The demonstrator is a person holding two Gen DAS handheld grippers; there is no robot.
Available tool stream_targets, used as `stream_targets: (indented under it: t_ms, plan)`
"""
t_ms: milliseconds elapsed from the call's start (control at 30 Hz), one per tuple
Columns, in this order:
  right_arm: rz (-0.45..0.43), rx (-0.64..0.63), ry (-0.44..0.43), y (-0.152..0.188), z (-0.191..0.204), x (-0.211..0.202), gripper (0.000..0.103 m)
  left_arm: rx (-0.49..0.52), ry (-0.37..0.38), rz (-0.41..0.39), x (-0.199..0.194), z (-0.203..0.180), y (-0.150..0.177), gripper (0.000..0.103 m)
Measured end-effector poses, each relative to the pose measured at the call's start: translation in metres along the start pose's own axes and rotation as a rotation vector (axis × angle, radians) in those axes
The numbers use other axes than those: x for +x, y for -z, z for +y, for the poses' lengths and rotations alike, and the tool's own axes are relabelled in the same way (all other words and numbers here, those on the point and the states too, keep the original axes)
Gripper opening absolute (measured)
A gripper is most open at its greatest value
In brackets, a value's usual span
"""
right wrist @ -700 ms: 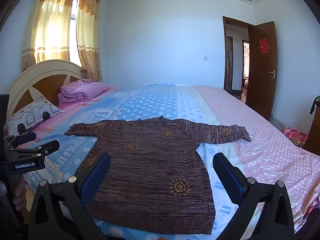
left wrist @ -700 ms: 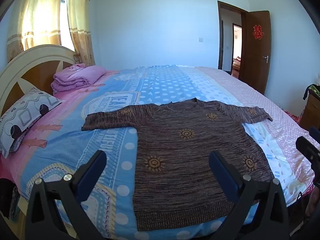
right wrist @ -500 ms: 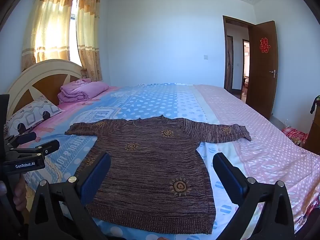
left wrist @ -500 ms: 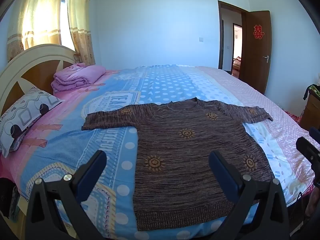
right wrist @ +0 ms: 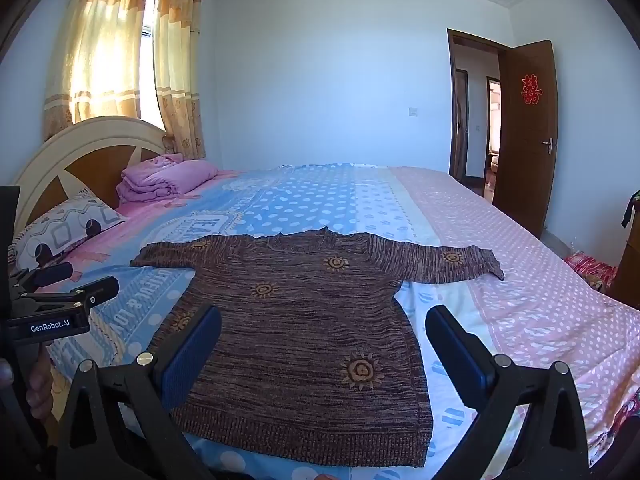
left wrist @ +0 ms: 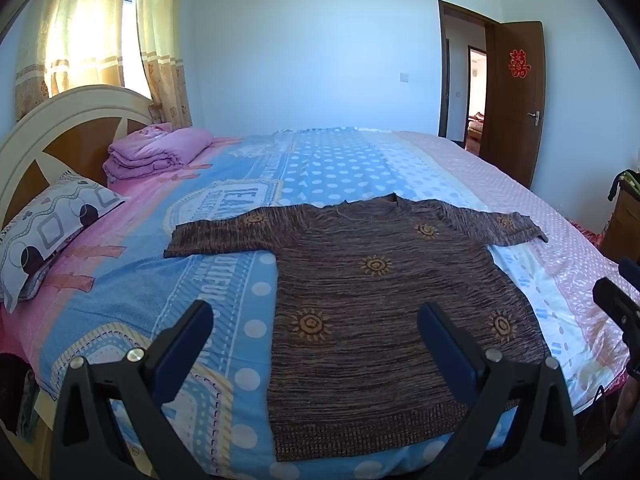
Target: Fold small clothes
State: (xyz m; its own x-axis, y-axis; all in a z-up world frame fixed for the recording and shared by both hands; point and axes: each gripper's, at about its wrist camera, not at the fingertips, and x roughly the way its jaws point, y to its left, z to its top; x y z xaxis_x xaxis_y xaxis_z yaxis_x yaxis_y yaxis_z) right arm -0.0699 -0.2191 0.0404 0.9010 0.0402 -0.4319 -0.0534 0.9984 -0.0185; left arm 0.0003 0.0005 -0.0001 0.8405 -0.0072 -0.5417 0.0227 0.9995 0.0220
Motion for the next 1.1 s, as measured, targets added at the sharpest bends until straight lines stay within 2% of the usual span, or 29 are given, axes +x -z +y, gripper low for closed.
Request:
stream_targets:
  t_ms: [267, 667, 833, 967, 1100]
  plan:
    - [0.008, -0.003, 0.0, 0.001, -0.001, 0.003, 0.102, 0.002, -0.002, 0.006, 0.001, 0.0, 0.0, 0.103]
    - [0.04, -0.002, 0.003, 0.003, -0.01, 0.024, 0.102, 0.006, -0.023, 0.035, 0.029, 0.005, 0.001, 0.103]
    - [0.07, 0.016, 0.016, 0.004, -0.03, 0.047, 0.102, 0.025, -0.025, 0.059, 0.053, -0.001, -0.002, 0.103]
    - [0.104, 0.062, -0.017, 0.006, -0.055, 0.071, 0.102, 0.054, -0.017, 0.083, 0.077, -0.011, -0.006, 0.103]
    - [0.136, 0.083, 0.03, 0.01, -0.08, 0.096, 0.102, 0.072, 0.014, 0.106, 0.104, -0.023, -0.01, 0.103]
